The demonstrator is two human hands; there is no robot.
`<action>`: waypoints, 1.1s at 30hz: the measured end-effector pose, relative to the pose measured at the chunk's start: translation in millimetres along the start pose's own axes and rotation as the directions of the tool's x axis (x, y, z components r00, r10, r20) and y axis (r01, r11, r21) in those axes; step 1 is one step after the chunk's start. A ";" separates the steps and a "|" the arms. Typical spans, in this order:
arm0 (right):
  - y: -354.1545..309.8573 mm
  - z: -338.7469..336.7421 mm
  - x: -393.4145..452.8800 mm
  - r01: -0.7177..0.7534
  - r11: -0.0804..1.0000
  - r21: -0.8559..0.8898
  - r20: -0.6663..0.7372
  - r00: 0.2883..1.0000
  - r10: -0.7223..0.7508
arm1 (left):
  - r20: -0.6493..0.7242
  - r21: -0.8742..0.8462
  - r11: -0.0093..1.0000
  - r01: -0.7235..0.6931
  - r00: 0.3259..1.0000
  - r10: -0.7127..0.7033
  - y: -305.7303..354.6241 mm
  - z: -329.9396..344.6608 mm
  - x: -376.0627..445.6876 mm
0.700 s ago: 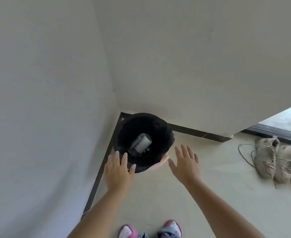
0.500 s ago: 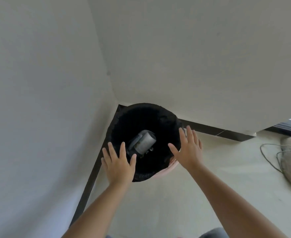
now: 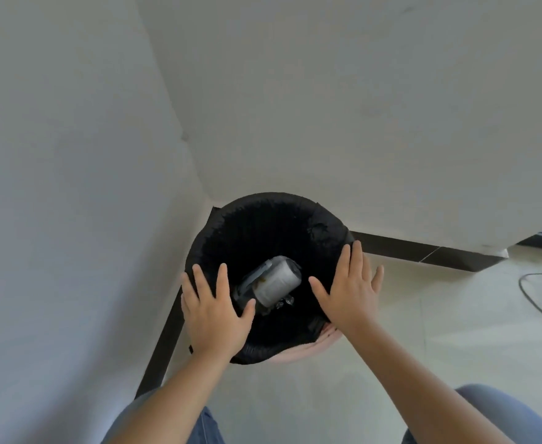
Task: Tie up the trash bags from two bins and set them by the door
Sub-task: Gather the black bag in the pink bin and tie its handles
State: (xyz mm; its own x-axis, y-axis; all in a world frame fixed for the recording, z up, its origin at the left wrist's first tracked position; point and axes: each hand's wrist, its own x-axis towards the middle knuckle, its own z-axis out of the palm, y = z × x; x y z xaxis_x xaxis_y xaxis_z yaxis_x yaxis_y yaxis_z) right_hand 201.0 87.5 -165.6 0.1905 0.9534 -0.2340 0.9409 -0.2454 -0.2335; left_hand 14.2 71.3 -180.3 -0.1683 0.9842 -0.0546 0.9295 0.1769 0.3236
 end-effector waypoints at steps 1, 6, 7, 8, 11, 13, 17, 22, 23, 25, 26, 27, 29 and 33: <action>2.6 0.2 -7.2 -0.013 0.999 0.042 -0.007 1.000 0.013 | 0.057 0.010 1.000 -0.029 0.998 0.028 -2.6 -4.1 4.4; 37.8 -7.1 -28.8 -0.121 0.965 0.231 -0.130 0.980 0.154 | 0.224 0.078 0.979 -0.189 0.960 0.167 -21.6 -20.9 26.2; 43.0 -6.6 -29.7 -0.186 0.951 0.249 -0.058 0.977 0.207 | 0.243 0.072 0.976 -0.207 0.952 0.184 -23.9 -22.3 28.2; 46.6 -6.3 -27.7 -0.245 0.930 0.275 0.040 0.969 0.244 | 0.250 0.060 0.975 -0.215 0.949 0.194 -25.0 -22.5 30.0; 44.9 -1.8 -21.7 -0.353 0.768 0.535 0.281 0.931 0.232 | 0.214 0.046 0.976 -0.212 0.956 0.198 -26.5 -22.1 27.2; 40.9 1.0 -19.1 -0.333 0.695 0.638 0.266 0.942 0.207 | 0.194 0.018 0.979 -0.205 0.961 0.197 -25.5 -22.8 24.6; 39.5 -5.0 -24.3 -0.147 0.828 0.541 -0.032 0.980 0.194 | 0.196 -0.012 0.980 -0.198 0.961 0.196 -23.3 -26.5 20.4; 39.6 -10.2 -27.6 0.015 0.912 0.410 -0.307 0.944 0.123 | 0.126 -0.014 0.986 -0.168 0.978 0.168 -15.0 -19.5 7.7; 35.8 -12.5 -31.3 0.123 0.929 0.349 -0.416 0.909 0.036 | 0.111 -0.014 0.988 -0.153 0.982 0.153 -13.3 -16.9 3.8; 33.1 -7.6 -43.6 0.255 0.936 0.241 -0.513 0.853 -0.100 | 0.080 -0.022 0.992 -0.126 0.989 0.127 -11.4 -13.6 -1.7; 33.0 -8.9 -47.8 0.250 0.932 0.264 -0.484 0.870 -0.097 | 0.067 -0.023 0.994 -0.111 0.991 0.112 -11.1 -13.2 -2.0; 35.6 -10.1 -48.7 0.153 0.929 0.336 -0.405 0.914 -0.004 | 0.063 -0.016 0.995 -0.094 0.993 0.095 -10.6 -13.2 -1.3; 41.6 -8.6 -48.3 -0.242 0.834 0.496 -0.058 0.949 0.309 | 0.075 0.020 0.997 -0.076 0.994 0.075 -10.6 -11.8 -2.5; 37.5 -8.3 -41.1 -0.452 0.727 0.517 0.277 0.892 0.357 | 0.066 0.036 0.995 -0.088 0.994 0.086 -10.4 -10.6 -1.2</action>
State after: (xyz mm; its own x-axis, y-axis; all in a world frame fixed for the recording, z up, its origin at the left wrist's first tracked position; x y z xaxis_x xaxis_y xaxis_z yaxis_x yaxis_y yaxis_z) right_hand 230.7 40.6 -156.9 0.4285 0.7139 -0.5538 0.4532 -0.7001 -0.5519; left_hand 1.2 68.3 -173.5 -0.0661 0.9938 -0.0889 0.9520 0.0895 0.2928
